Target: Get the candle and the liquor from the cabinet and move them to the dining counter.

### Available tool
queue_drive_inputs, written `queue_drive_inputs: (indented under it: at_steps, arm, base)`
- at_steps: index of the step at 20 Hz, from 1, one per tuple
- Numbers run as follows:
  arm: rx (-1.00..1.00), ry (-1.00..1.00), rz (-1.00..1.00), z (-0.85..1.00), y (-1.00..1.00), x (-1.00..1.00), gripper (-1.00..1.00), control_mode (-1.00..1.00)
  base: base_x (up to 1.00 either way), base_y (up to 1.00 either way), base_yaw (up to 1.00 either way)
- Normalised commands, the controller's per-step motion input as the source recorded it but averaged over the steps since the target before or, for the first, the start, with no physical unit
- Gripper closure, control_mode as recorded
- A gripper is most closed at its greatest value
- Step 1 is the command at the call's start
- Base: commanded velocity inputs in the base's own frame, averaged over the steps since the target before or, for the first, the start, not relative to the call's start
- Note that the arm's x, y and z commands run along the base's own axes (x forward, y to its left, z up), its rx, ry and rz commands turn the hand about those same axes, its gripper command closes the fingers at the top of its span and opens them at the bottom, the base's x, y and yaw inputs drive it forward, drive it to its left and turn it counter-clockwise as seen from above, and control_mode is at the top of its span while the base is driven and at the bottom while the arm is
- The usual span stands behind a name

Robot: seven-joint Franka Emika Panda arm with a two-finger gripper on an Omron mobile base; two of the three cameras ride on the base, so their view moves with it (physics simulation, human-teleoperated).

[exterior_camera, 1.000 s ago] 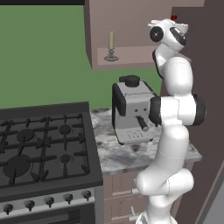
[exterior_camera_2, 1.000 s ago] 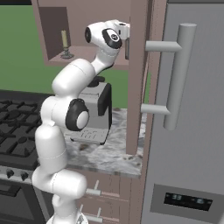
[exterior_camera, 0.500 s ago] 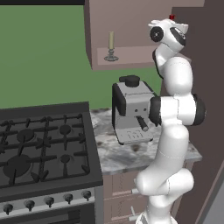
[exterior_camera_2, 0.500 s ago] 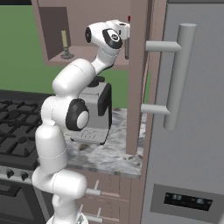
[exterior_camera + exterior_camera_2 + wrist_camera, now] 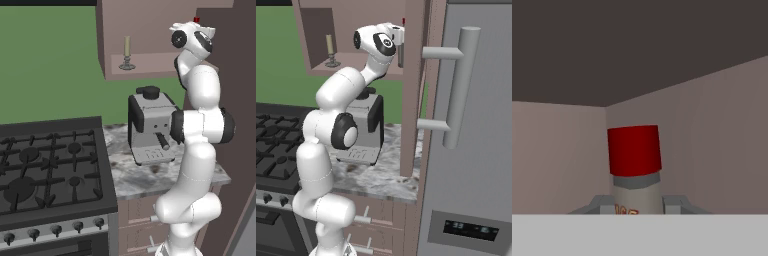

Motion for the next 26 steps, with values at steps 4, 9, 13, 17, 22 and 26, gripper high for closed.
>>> queue_drive_inputs:
  at_steps: [4, 9, 13, 17, 22, 26]
  arm:
    - [0.00, 0.00, 0.00, 0.00, 0.00, 0.00, 1.00, -1.00]
    - [0.00, 0.00, 0.00, 0.00, 0.03, -0.04, 1.00, -1.00]
    - [0.00, 0.00, 0.00, 0.00, 0.19, -0.47, 1.00, -1.00]
    - [0.00, 0.00, 0.00, -0.06, 0.31, -0.78, 1.00, -1.00]
    - [0.00, -0.01, 0.01, -0.31, 0.45, -0.99, 1.00, -1.00]
    - [0.00, -0.03, 0.02, -0.05, 0.51, -0.94, 1.00, -1.00]
  base:
    - [0.00, 0.00, 0.00]
    - [0.00, 0.00, 0.00]
    - [0.00, 0.00, 0.00]
    - [0.00, 0.00, 0.00]
    - [0.00, 0.00, 0.00]
    - [0.00, 0.00, 0.00]
